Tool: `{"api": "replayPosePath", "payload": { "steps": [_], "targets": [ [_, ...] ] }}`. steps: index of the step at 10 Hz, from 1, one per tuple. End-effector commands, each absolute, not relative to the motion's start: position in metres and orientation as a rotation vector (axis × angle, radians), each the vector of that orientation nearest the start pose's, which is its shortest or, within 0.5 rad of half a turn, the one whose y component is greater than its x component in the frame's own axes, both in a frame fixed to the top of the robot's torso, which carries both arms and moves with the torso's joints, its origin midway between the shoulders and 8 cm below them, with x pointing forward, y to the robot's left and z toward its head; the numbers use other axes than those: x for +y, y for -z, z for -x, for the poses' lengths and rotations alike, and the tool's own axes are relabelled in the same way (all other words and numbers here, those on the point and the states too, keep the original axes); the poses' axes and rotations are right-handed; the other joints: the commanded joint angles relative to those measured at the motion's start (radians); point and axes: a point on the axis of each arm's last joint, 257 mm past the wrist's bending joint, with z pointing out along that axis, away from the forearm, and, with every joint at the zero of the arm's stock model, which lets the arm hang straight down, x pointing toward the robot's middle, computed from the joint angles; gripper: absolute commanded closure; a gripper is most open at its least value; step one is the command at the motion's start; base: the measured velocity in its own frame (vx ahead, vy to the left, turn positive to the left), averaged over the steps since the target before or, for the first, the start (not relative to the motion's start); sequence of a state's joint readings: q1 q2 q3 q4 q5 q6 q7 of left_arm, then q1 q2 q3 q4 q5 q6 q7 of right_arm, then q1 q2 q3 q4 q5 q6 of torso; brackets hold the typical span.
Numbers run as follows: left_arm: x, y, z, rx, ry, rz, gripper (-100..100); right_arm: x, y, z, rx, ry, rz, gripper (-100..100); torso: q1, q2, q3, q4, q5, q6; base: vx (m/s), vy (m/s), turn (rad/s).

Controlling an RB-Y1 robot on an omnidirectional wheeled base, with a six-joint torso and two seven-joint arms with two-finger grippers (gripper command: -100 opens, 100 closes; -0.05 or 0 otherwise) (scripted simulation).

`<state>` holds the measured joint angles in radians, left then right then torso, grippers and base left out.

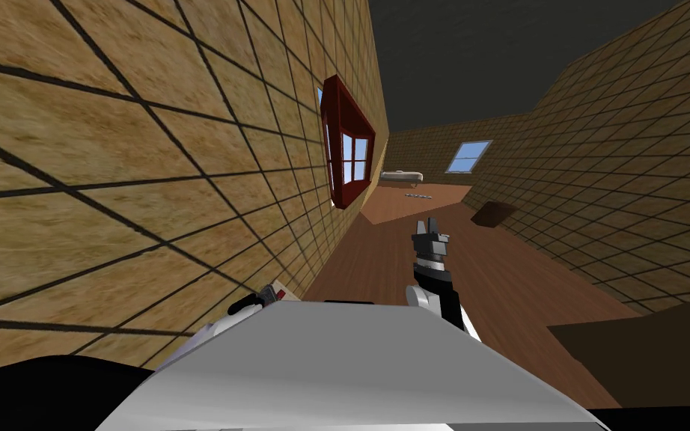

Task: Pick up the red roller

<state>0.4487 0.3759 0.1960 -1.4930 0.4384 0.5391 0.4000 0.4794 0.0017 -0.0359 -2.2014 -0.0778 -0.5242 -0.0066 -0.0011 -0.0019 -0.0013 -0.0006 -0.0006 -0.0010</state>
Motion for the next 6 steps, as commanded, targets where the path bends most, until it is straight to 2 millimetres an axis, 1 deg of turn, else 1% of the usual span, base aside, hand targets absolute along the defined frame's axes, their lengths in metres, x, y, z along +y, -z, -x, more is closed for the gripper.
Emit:
{"api": "replayPosePath", "payload": {
  "steps": [1, 2, 4, 6],
  "targets": [
    [0.495, 0.511, -0.215, 0.990, 0.477, 2.487, -100, -0.303, -0.001, -0.352, 0.577, -1.317, -0.736, 0, 0.000, 0.000, 0.000, 0.000, 0.000, 0.000, 0.104, 0.012, -0.112],
    [0.494, 0.513, -0.212, 0.993, 0.465, 2.498, -100, -0.303, -0.001, -0.352, 0.577, -1.317, -0.736, 0, 0.000, -0.002, -0.001, 0.000, 0.000, 0.000, 0.089, 0.006, -0.025],
    [0.499, 0.534, -0.171, 0.933, 0.349, 2.608, -100, -0.303, -0.001, -0.352, 0.577, -1.317, -0.736, 0, -0.001, 0.000, 0.000, 0.000, 0.000, 0.000, 0.080, 0.013, -0.055],
    [0.502, 0.549, -0.133, 0.876, 0.242, 2.695, -100, -0.303, -0.001, -0.352, 0.577, -1.317, -0.736, 0, 0.000, -0.002, -0.001, 0.000, 0.000, 0.000, 0.106, 0.026, -0.059]
  ]
}}
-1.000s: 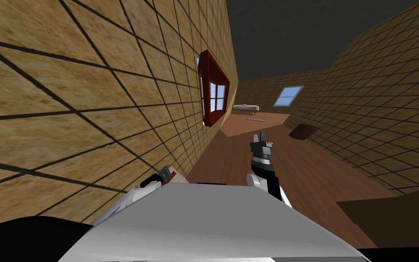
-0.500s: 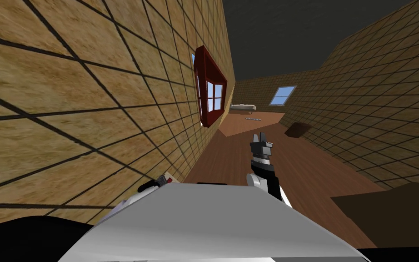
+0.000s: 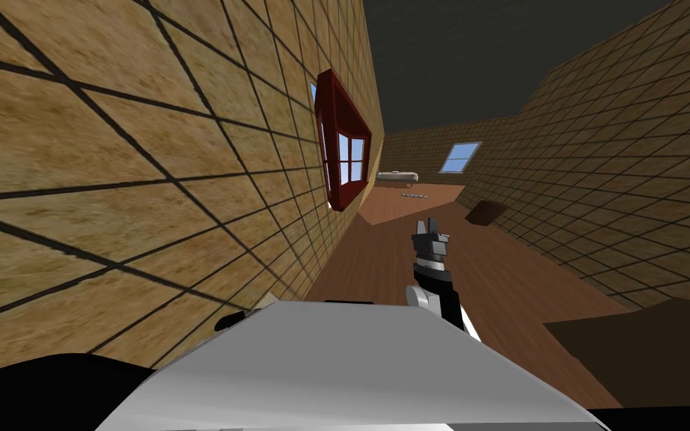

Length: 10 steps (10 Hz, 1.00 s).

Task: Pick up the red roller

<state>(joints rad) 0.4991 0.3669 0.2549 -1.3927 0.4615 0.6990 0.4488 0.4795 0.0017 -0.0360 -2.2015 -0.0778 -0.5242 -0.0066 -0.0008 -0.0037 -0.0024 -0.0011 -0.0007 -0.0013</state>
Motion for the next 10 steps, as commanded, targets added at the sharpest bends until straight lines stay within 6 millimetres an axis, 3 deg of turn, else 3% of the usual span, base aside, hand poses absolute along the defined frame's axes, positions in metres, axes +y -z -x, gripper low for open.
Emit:
{"api": "replayPosePath", "payload": {
  "steps": [1, 5, 6, 7, 8, 10],
  "targets": [
    [0.502, 0.549, -0.133, 0.876, 0.242, 2.695, -100, -0.303, -0.001, -0.352, 0.577, -1.317, -0.736, 0, 0.000, 0.000, 0.000, 0.000, 0.000, 0.000, 0.058, 0.024, -0.009],
    [0.507, 0.565, -0.063, 0.762, 0.050, 2.818, -100, -0.303, -0.001, -0.352, 0.577, -1.317, -0.736, 0, 0.001, 0.003, 0.001, 0.001, 0.000, 0.000, 0.047, 0.038, 0.003],
    [0.506, 0.564, -0.076, 0.783, 0.081, 2.800, -100, -0.303, -0.001, -0.352, 0.577, -1.317, -0.736, 0, 0.002, 0.004, 0.002, 0.001, 0.000, 0.000, 0.002, 0.022, 0.012],
    [0.505, 0.565, -0.073, 0.778, 0.074, 2.805, 0, -0.303, -0.001, -0.352, 0.577, -1.317, -0.736, 0, 0.000, 0.006, 0.003, 0.001, 0.000, 0.000, 0.000, 0.000, 0.000],
    [0.501, 0.573, -0.073, 0.783, 0.074, 2.804, -100, -0.303, -0.001, -0.352, 0.577, -1.317, -0.736, 0, -0.001, 0.006, 0.004, 0.001, 0.000, 0.000, 0.015, 0.021, 0.025],
    [0.497, 0.581, -0.073, 0.788, 0.074, 2.804, -100, -0.303, -0.001, -0.352, 0.577, -1.317, -0.736, 0, 0.000, 0.005, 0.003, 0.001, 0.000, 0.000, 0.009, 0.017, 0.009]
  ]
}}
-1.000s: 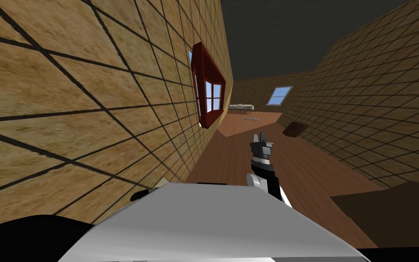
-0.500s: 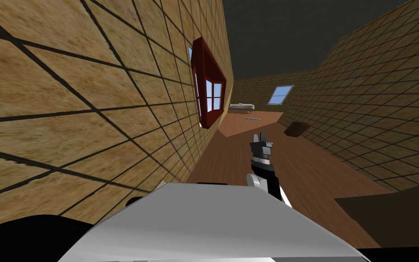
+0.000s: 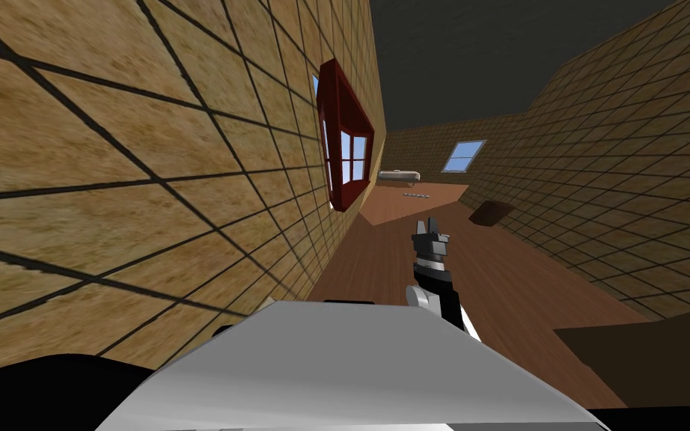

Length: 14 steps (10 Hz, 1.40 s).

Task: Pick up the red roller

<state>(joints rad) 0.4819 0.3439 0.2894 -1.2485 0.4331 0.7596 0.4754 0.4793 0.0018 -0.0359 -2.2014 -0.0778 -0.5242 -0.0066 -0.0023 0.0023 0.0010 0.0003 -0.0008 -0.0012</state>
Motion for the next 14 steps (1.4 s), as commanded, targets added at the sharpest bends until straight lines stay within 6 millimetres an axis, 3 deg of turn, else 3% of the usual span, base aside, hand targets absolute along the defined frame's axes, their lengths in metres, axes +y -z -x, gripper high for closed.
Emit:
{"api": "replayPosePath", "payload": {
  "steps": [1, 4, 5, 9, 10, 11, 14],
  "targets": [
    [0.496, 0.583, -0.072, 0.790, 0.073, 2.804, -100, -0.303, -0.001, -0.352, 0.577, -1.317, -0.736, 0, 0.000, 0.000, 0.000, 0.000, 0.000, 0.000, 0.005, -0.002, 0.016],
    [0.494, 0.587, -0.073, 0.793, 0.074, 2.801, -100, -0.303, -0.001, -0.352, 0.577, -1.317, -0.736, 0, 0.002, 0.000, 0.000, -0.001, 0.005, 0.000, 0.006, -0.004, 0.017],
    [0.494, 0.587, -0.074, 0.794, 0.075, 2.798, 100, -0.303, -0.001, -0.352, 0.577, -1.317, -0.736, 0, 0.004, 0.000, -0.001, -0.001, 0.006, 0.000, 0.000, 0.000, 0.000],
    [0.495, 0.586, -0.075, 0.791, 0.078, 2.797, 100, -0.303, -0.001, -0.352, 0.577, -1.317, -0.736, 0, 0.005, 0.000, -0.001, -0.001, 0.007, 0.000, 0.000, 0.000, 0.000],
    [0.495, 0.586, -0.075, 0.791, 0.078, 2.797, 0, -0.303, -0.001, -0.352, 0.577, -1.317, -0.736, 0, 0.005, 0.000, -0.001, -0.001, 0.007, 0.000, 0.000, 0.000, 0.000],
    [0.497, 0.581, -0.073, 0.788, 0.074, 2.804, 100, -0.303, -0.001, -0.352, 0.577, -1.317, -0.736, 0, 0.005, 0.000, -0.001, -0.001, 0.007, 0.000, -0.006, 0.010, -0.036],
    [0.504, 0.568, -0.073, 0.780, 0.075, 2.805, 100, -0.303, -0.001, -0.352, 0.577, -1.317, -0.736, 0, 0.005, 0.000, 0.000, -0.001, 0.006, 0.000, -0.010, -0.001, -0.023]
  ]
}}
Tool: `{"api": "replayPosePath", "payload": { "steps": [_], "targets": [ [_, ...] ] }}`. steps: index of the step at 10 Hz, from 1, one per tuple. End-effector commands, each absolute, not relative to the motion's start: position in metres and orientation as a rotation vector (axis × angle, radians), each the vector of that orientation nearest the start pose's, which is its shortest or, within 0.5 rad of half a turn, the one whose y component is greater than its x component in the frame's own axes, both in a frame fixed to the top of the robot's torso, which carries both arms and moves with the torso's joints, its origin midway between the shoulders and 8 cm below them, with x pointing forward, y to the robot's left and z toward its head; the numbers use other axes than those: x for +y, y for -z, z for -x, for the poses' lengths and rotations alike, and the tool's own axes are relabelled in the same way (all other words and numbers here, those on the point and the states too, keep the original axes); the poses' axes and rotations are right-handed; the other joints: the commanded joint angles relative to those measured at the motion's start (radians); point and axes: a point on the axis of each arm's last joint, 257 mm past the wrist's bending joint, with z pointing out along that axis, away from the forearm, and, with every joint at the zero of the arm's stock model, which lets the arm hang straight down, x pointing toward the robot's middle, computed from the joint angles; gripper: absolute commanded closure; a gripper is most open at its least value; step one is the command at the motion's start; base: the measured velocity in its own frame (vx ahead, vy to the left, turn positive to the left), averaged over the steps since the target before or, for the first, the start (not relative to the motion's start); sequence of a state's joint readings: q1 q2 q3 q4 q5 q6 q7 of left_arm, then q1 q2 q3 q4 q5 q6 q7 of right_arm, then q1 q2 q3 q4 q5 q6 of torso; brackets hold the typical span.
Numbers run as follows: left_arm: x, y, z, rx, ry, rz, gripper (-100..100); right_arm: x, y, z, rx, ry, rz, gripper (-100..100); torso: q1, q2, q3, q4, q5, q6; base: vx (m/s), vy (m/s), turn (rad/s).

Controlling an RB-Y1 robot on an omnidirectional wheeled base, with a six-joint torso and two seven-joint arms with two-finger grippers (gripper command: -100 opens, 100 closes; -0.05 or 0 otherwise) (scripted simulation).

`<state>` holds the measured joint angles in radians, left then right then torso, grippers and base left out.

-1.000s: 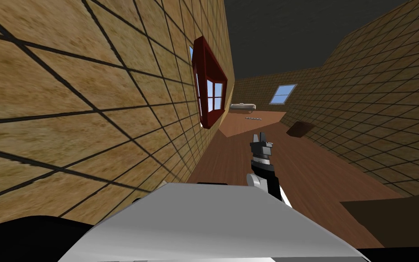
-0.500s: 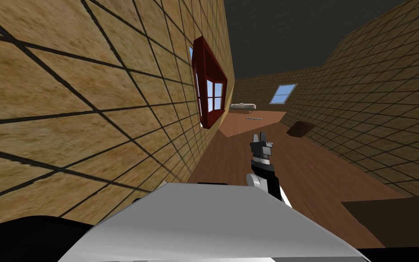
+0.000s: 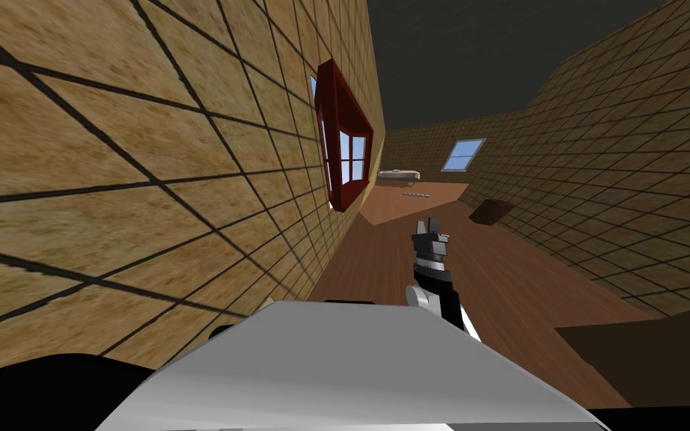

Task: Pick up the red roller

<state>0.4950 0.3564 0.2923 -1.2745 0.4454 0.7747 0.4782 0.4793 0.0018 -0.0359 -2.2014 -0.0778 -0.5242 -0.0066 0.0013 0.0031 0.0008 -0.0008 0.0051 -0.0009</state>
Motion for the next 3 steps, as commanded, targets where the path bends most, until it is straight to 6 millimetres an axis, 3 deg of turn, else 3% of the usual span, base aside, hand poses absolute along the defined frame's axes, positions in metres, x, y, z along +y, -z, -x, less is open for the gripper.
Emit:
{"api": "replayPosePath", "payload": {
  "steps": [1, 2, 3],
  "targets": [
    [0.5053, 0.5651, -0.0732, 0.779, 0.075, 2.805, 100, -0.3026, -0.0015, -0.3522, 0.577, -1.317, -0.736, 0, 0.000, 0.000, 0.000, 0.000, 0.000, 0.000, -0.018, -0.022, -0.009],
    [0.5051, 0.5669, -0.0726, 0.781, 0.075, 2.803, 100, -0.3026, -0.0015, -0.3522, 0.577, -1.317, -0.736, 0, -0.001, 0.000, 0.000, 0.000, 0.000, 0.000, -0.008, -0.010, 0.000],
    [0.5050, 0.5666, -0.0722, 0.780, 0.074, 2.804, 0, -0.3026, -0.0015, -0.3522, 0.577, -1.317, -0.736, 0, -0.001, 0.000, 0.000, 0.000, 0.000, 0.000, 0.000, 0.000, 0.000]
  ]
}}
